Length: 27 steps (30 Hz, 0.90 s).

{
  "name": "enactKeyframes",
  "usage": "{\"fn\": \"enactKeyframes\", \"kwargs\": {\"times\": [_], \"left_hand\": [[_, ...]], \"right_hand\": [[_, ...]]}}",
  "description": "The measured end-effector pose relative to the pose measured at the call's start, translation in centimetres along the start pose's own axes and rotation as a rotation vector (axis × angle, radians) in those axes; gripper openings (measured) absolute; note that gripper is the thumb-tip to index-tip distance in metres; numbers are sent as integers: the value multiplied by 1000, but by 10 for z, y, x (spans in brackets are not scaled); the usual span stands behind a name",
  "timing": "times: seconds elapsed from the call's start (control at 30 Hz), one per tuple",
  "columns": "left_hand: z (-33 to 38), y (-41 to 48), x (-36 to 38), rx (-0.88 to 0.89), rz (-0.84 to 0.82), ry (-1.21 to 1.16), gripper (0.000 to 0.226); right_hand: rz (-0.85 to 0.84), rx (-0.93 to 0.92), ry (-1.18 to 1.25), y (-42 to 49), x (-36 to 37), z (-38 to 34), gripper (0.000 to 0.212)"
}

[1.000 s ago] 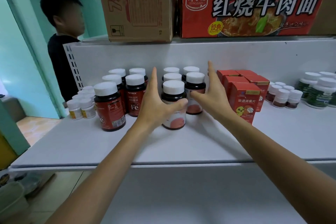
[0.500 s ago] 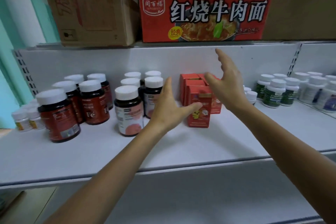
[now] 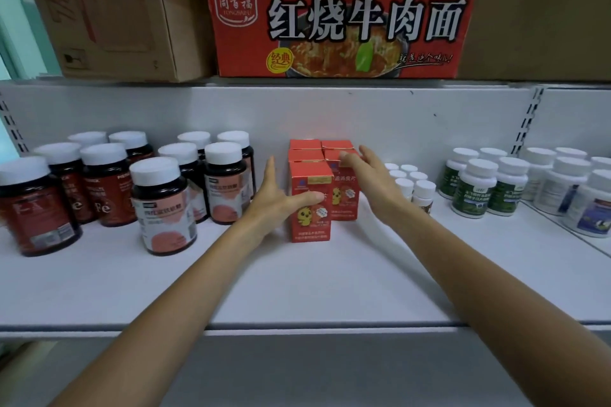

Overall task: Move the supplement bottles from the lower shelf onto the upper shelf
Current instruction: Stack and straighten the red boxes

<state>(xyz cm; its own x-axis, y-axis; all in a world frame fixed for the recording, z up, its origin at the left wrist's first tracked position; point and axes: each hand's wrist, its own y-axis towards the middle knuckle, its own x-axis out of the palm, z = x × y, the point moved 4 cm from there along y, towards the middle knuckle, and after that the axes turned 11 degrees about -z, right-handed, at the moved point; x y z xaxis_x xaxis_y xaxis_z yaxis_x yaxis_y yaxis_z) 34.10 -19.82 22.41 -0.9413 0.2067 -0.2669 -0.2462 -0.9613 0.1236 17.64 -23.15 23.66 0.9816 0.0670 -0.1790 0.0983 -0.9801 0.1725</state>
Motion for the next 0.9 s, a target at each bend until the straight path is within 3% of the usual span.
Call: {"fn": "enactKeyframes", "kwargs": {"times": [0.07,0.2,0.27,0.43,0.6,0.73,0.9], "left_hand": [[-2,0,2,9,-48,-41,118],[-3,0,10,111,-89,-60,69],[-4,1,11,131,-98,-70,59],[-6,3,13,133,-122,-42,72],[-8,2,12,116,-100,-58,56],[-7,3,9,106,-110,-36,63],[-6,6,6,104,-106,15,75]], "right_hand": [[-38,-5,92,2,7,2,29],[-48,-16,89,7,13,7,26],[-43,-18,95,10,14,10,25],[-65,-49,139,8,15,16,30],[-75,-13,175,14,18,18,38],[-58,2,163,15,18,17,44],[-42,8,182,16,17,18,19]]}}
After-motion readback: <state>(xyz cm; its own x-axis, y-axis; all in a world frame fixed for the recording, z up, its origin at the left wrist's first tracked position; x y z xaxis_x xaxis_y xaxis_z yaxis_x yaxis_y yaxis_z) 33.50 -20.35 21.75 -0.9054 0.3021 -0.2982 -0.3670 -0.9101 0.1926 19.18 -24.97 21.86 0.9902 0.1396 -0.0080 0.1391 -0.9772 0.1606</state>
